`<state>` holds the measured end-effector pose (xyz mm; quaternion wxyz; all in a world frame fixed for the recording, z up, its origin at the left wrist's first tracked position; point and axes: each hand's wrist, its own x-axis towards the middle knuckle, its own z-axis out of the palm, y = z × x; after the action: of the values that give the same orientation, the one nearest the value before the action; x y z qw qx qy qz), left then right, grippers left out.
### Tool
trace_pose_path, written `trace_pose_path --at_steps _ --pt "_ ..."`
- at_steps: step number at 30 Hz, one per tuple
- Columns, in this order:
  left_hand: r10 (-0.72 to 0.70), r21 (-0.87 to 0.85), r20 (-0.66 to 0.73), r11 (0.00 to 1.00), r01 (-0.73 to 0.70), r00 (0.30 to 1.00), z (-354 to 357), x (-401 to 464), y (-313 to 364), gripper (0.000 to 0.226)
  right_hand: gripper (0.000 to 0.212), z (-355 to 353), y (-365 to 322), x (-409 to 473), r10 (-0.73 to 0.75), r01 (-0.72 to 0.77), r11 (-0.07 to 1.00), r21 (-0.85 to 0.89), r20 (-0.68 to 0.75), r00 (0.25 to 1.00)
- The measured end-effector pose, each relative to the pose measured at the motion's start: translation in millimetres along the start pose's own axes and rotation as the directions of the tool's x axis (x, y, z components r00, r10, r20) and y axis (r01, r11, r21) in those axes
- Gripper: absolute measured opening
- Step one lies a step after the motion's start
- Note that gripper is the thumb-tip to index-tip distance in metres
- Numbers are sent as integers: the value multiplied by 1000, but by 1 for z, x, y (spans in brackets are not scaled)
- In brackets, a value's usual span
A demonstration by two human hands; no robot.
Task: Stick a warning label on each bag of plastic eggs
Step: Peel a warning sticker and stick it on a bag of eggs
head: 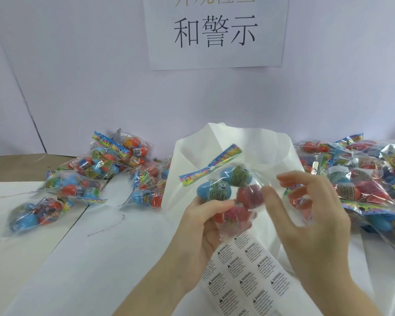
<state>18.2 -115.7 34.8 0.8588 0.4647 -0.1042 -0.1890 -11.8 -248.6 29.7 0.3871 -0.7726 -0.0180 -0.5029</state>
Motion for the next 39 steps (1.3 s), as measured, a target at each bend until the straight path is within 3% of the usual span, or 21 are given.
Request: trace_pose_path --at_steps 3,6,11,15,22,25,30,39 --pt "-18 -62 -2 998 17 1000 1 0 -4 34 20 4 -2 -8 -283 287 956 -62 68 957" --pt "-45 -89 -3 995 45 999 2 -1 -5 28 25 10 -1 -14 -350 376 920 -110 202 915" --pt "-58 -155 -70 987 46 996 7 -2 -8 35 18 8 6 -12 -343 372 915 -153 185 921" --pt "-16 -152 -87 988 3 996 8 -2 -10 44 13 7 6 -11 -348 363 929 -77 158 924" --pt "26 -97 -90 995 -34 996 8 -2 -12 54 15 3 12 -7 -519 545 822 -163 179 836" --pt "30 -74 -96 997 -37 995 7 -1 -14 43 18 5 12 -7 -512 539 827 -161 182 839" --pt "43 -25 -65 999 -44 997 7 -2 -17 34 22 1 13 -4 -605 643 721 -259 218 766" --pt "130 94 -107 988 -120 986 4 2 -20 46 16 1 14 -3 -482 506 861 -61 225 847"
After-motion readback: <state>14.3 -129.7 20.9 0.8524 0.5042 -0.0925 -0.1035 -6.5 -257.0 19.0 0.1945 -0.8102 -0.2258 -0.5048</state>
